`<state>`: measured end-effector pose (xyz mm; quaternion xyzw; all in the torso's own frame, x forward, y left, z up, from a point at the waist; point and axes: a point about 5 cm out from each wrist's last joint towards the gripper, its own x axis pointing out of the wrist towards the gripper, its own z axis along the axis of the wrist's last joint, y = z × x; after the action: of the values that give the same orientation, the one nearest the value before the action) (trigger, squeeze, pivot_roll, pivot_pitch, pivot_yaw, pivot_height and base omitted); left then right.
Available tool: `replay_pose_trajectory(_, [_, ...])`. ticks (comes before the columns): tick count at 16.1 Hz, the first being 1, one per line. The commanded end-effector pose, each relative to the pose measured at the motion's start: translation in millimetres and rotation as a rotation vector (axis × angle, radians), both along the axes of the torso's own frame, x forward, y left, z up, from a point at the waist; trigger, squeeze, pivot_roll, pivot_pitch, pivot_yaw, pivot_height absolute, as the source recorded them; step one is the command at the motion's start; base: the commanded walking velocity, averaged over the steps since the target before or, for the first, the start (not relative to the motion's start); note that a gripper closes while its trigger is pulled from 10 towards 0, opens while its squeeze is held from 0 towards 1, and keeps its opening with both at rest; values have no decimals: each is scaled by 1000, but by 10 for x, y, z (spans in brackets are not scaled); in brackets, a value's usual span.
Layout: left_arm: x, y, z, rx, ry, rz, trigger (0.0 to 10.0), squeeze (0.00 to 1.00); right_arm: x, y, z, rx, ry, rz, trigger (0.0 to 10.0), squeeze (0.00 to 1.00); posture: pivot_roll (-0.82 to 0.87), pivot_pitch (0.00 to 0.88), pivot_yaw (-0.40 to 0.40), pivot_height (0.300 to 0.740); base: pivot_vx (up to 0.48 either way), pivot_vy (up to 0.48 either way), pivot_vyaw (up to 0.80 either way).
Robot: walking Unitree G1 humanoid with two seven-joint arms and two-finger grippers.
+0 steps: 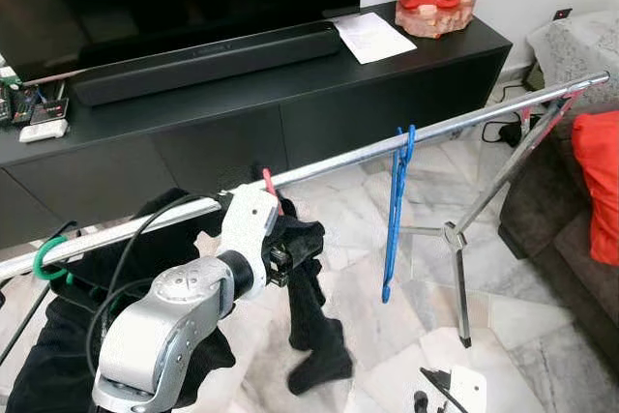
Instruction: Hang hanger
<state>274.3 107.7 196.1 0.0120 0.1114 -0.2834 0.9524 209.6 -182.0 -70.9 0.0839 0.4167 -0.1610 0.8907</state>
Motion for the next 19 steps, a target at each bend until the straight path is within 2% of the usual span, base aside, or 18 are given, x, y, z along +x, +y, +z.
replay_pose_trajectory(1, [-34, -18, -4, -8, -2, -23, 10000, 0, -90, 14, -54, 4, 36, 0, 10000, 0, 21, 195, 49, 740, 0, 0, 0])
replay_pose_trajectory(13, [-47, 14, 4, 0, -12, -44, 10000, 0, -90, 13, -54, 4, 36, 0, 10000, 0, 21, 195, 49, 740, 0, 0, 0])
replay_pose_trajectory(14, [-422, 538, -481, -186, 131, -164, 10000, 0, -113, -20, -61, -13, 39, 22, 10000, 0, 16, 121, 22, 740, 0, 0, 0])
replay_pose_trajectory(15, [-680, 781, -673, -245, 195, -214, 10000, 0, -120, -28, -63, -21, 37, 31, 10000, 0, 15, 122, 23, 740, 0, 0, 0])
replay_pose_trajectory(17, [-711, 801, -729, -187, 221, -234, 10000, 0, -117, -19, -61, -22, 35, 30, 10000, 0, 13, 125, 24, 740, 0, 0, 0])
replay_pose_trajectory(18, [-683, 822, -758, -161, 227, -210, 10000, 0, -116, -15, -60, -21, 34, 29, 10000, 0, 13, 125, 24, 740, 0, 0, 0])
replay_pose_trajectory(19, [-598, 850, -812, -99, 222, -160, 10000, 0, -109, -5, -58, -21, 32, 29, 10000, 0, 13, 128, 25, 740, 0, 0, 0])
